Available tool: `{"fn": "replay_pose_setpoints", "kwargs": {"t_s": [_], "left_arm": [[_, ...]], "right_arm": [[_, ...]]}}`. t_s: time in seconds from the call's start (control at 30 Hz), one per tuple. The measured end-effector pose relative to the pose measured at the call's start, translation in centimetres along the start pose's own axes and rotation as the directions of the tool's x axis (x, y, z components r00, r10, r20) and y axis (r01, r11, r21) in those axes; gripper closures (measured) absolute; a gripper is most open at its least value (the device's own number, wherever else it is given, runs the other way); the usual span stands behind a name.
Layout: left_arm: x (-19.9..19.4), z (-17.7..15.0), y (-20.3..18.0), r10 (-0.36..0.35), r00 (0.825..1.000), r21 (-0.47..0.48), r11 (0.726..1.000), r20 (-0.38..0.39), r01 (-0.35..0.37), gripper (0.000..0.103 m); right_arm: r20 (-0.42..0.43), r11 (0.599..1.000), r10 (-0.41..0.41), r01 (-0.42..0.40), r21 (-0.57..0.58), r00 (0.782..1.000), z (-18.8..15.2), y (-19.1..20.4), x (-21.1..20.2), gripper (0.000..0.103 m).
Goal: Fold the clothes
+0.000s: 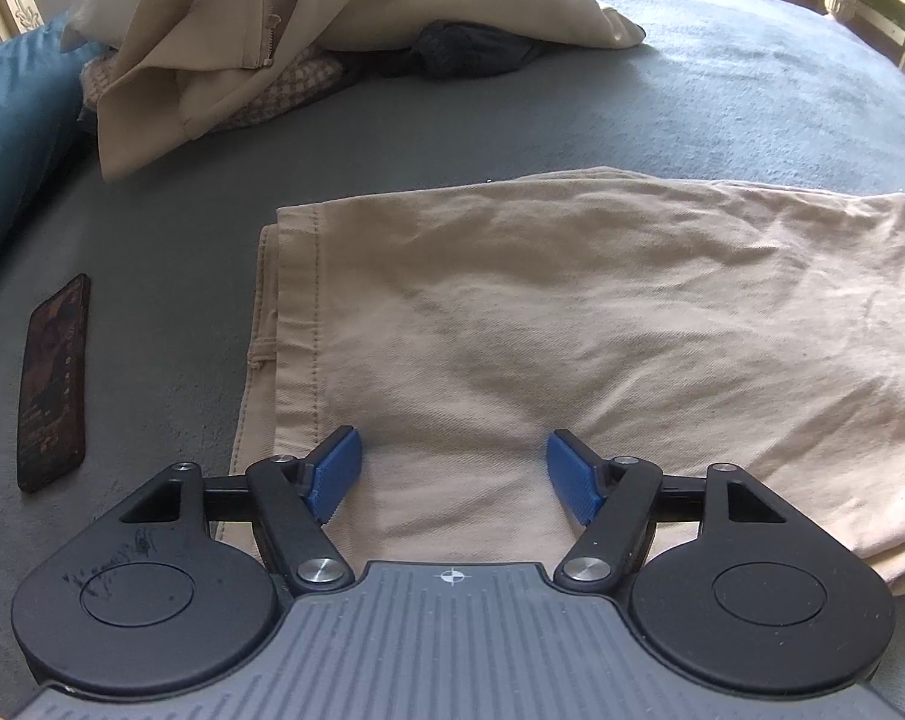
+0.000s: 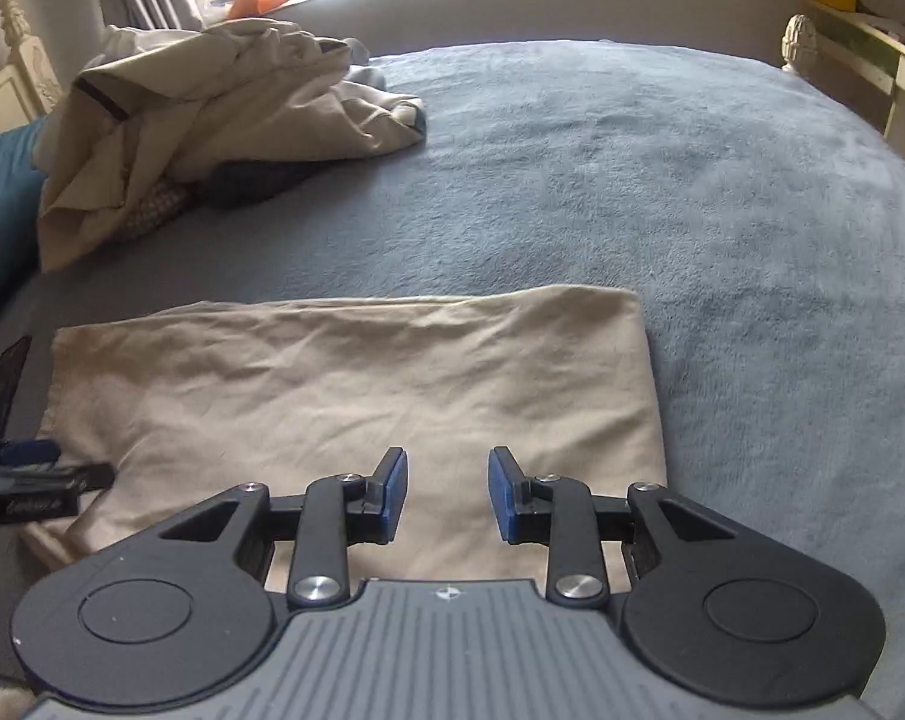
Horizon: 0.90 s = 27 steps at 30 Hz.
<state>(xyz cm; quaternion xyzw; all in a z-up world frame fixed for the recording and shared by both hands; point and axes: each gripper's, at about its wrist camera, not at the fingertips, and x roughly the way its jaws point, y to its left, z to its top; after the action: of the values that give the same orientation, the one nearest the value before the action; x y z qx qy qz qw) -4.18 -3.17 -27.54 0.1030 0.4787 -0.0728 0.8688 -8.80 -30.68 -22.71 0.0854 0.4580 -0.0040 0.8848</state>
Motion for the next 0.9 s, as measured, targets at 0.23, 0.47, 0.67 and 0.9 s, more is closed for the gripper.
{"fn": "replay_pose_setpoints", "kwargs": {"t_s": [0.23,0.47,0.67,0.9], "left_arm": [[0.1,0.2,0.1,0.001,1.000,0.004,1.000,-0.008,-0.001,0.032],[0.2,0.9,-0.3,0.017,0.998,0.008,1.000,-0.054,-0.016,0.032],[0.3,1.3,-0.2,0.013,0.996,0.003,1.000,-0.091,-0.013,0.032],[0.3,1.4,-0.3,0.009,0.995,0.001,1.000,-0.098,-0.009,0.031]], "right_arm": [[-0.073,1.000,-0.028,0.027,-0.007,0.997,-0.7,-0.2,2.5,0.071],[0.013,0.998,-0.042,0.041,0.053,0.999,4.5,-1.5,4.3,0.071],[-0.040,0.988,-0.040,0.045,0.147,0.998,5.1,-2.9,7.2,0.070],[-0.050,0.969,-0.032,0.043,0.243,0.998,6.2,-3.8,8.2,0.072]]}}
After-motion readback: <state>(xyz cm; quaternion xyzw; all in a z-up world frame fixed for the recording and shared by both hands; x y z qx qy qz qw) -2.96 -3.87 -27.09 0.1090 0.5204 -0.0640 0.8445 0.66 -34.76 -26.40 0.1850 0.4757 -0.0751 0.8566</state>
